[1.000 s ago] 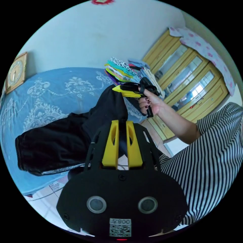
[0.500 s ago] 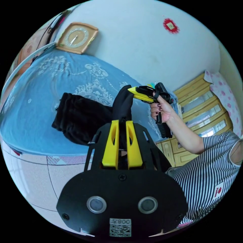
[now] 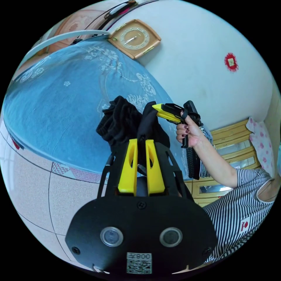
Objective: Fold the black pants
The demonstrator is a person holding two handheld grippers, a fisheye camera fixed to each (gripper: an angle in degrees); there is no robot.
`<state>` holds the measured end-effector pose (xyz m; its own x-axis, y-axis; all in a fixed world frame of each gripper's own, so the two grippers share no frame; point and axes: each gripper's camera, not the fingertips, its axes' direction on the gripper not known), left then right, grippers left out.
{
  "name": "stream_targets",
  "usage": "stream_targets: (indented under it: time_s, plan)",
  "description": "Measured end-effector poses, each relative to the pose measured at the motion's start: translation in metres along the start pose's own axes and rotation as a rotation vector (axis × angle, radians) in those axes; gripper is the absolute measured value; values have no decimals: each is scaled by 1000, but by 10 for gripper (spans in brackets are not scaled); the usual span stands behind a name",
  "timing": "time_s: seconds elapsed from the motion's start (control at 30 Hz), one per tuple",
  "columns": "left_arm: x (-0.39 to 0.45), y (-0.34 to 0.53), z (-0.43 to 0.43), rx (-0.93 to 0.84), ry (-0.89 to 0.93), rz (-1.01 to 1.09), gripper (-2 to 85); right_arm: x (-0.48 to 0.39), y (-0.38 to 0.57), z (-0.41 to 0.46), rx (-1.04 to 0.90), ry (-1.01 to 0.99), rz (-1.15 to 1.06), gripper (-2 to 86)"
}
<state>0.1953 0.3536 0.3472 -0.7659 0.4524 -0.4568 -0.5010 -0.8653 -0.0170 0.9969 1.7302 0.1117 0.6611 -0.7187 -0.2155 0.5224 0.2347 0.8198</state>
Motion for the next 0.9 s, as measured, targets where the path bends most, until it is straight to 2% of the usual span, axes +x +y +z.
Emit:
stream_targets:
  time_s: [0.2,0.4,0.6,0.7,0.77,0.9]
  plan:
    - [-38,-17,-23,4,27,-76,51,-23,-18,-1,-9,-14,-17,17]
    - [-54,-22,-46,37,50,-105,54,-74,4,-38,73,18,-115,3]
    - [-54,-17,-72,96,28,-120,55,-132,27,17,-50,236,-244,2]
    - [-41,-11,-90,161,-61,-101,34,-156,32,57,-119,360,-299,1]
    - [-16,-9,-97,186,-153,-16,17,-175,37,83,-152,481,-351,1]
    - [14,-19,-74,75,-237,127,6,-195,44,117,-175,612,-407,1]
